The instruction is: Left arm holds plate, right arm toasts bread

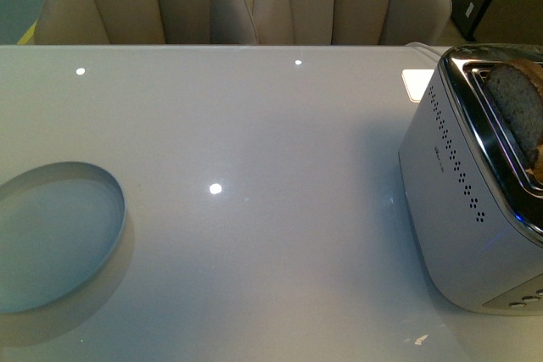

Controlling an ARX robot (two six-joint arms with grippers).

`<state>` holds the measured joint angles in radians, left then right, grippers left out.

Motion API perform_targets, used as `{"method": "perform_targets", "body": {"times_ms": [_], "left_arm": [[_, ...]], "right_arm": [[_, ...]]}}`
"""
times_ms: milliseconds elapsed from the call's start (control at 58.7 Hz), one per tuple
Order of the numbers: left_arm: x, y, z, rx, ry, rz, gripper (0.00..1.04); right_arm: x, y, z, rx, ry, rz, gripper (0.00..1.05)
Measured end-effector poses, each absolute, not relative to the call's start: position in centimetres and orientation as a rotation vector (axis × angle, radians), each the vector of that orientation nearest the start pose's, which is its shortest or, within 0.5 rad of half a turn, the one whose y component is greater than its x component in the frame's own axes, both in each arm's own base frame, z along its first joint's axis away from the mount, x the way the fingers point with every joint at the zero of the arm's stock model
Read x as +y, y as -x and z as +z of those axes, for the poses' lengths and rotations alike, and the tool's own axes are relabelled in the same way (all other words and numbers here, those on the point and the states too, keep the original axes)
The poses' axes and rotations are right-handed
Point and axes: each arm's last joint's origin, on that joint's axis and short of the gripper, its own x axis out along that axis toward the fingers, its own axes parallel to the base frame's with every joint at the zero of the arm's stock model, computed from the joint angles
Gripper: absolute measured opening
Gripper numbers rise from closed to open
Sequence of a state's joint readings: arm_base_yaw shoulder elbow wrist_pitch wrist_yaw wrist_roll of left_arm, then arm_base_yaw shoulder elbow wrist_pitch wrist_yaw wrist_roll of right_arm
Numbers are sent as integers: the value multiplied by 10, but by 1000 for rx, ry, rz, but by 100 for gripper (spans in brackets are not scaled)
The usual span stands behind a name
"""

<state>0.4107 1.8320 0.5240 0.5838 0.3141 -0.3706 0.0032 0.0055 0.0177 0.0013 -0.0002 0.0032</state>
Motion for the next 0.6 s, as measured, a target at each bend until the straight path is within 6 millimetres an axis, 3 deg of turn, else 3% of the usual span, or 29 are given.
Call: {"method": "perform_targets", "body": {"times_ms": [221, 494, 596], "left_arm": [[80, -262, 139, 527, 571, 175, 98], [26, -269, 210, 416, 468, 25, 98], [7, -265, 219, 153, 235, 21, 82]], "right_arm": [[0, -97, 169, -14, -3, 3, 96], [0, -97, 169, -14, -3, 3, 96], [0, -97, 169, -14, -3, 3, 96]]}}
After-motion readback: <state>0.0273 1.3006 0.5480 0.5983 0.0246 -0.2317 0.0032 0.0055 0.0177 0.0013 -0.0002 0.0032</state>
